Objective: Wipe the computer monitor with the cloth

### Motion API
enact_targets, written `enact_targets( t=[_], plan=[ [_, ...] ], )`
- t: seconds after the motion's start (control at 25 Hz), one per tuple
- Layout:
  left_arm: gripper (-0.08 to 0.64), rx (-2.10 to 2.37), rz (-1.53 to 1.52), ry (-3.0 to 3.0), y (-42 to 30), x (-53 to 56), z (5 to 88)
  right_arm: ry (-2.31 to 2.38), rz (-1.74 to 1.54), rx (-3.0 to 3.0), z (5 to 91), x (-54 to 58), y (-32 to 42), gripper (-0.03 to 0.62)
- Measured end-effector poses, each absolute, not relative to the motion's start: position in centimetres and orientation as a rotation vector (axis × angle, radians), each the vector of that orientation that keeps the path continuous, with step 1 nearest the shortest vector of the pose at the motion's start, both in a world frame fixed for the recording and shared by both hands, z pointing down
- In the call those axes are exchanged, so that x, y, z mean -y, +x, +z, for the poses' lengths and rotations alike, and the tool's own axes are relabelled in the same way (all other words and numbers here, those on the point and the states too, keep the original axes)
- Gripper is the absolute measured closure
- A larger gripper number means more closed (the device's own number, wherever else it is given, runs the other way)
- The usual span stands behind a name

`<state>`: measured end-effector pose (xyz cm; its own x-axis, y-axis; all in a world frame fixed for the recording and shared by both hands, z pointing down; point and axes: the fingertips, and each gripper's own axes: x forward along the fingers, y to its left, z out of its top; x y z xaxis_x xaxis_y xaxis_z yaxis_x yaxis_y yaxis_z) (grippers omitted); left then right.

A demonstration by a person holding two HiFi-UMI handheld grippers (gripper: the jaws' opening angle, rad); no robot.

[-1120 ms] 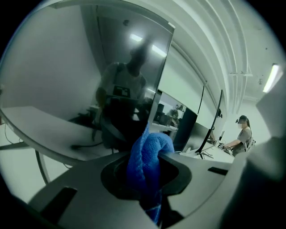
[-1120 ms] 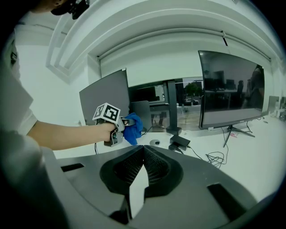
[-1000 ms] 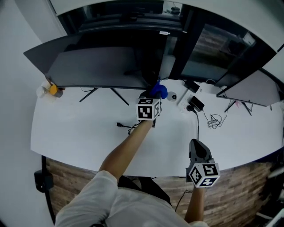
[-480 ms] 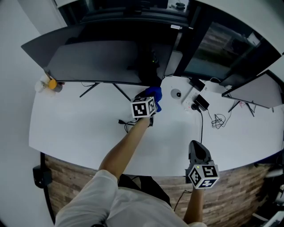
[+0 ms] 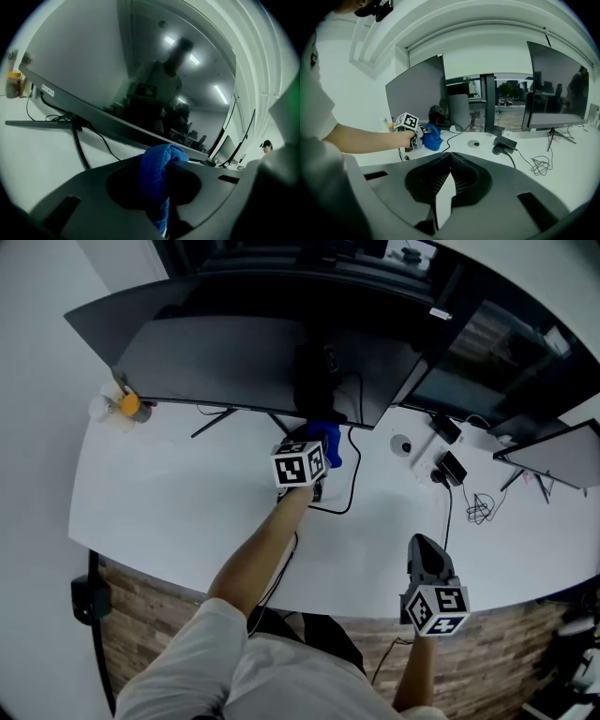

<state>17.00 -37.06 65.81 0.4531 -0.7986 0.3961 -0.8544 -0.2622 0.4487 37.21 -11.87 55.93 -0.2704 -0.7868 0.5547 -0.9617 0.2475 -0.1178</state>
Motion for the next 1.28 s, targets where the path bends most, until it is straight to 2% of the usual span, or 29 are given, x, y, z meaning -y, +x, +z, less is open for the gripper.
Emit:
enact_targets(
  t=[0.68, 1.08, 1.28],
  plan=[
    [0.486, 1.541, 0.084, 2.032, -7.9, 41.1, 66.9, 1.683, 0.540, 2.145, 55.3, 17.1, 19.8, 0.578],
    [0.477, 1.274, 0.288, 2.378, -10.9, 40.2, 65.8, 1.685, 0.514, 2.154, 55.4, 20.5, 9.4, 0.578],
    [0.480, 1.321, 0.257, 2.324, -16.4, 40.6, 65.9, 1.665, 0.494, 2.182, 55.2, 21.9, 5.2, 0.578]
  ],
)
